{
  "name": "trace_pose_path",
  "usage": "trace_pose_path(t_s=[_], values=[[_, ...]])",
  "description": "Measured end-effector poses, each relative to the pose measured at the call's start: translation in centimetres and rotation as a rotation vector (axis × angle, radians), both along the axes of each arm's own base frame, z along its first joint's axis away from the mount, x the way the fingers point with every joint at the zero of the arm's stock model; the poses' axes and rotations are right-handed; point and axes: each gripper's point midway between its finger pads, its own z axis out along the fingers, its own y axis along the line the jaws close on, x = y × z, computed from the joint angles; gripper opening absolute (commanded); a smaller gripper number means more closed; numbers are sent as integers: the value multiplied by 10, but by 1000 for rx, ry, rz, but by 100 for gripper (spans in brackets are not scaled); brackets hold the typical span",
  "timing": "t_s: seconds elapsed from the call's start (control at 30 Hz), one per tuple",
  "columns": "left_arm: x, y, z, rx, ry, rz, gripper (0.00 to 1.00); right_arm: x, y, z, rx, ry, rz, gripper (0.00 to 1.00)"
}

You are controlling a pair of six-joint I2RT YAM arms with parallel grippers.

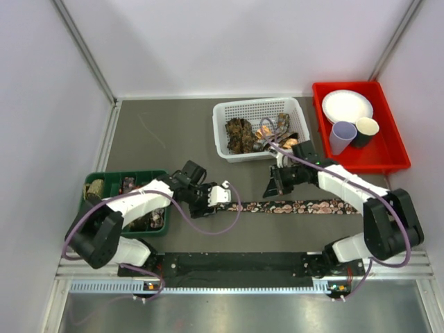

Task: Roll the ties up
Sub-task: Flatten out the tie at the center of the board, then roll the tie at the center of the board.

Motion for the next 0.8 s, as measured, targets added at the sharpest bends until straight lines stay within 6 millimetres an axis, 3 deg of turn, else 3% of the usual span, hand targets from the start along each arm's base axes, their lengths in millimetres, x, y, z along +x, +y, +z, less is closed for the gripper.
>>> trace_pose_path(t_s=[0.13,0.3,0.5,0.8], values=[[7,-3,-3,-1,-10,10,59,-8,35,-5,35,16,57,0],[13,-1,-1,-18,-21,28,66,-20,76,-13,60,25,109,0],[22,3,16,-48,-85,21,69,-14,110,-26,56,28,101,0],[19,5,2,-24,-54,-22,68,-4,116,-57,-11,51,60,0]])
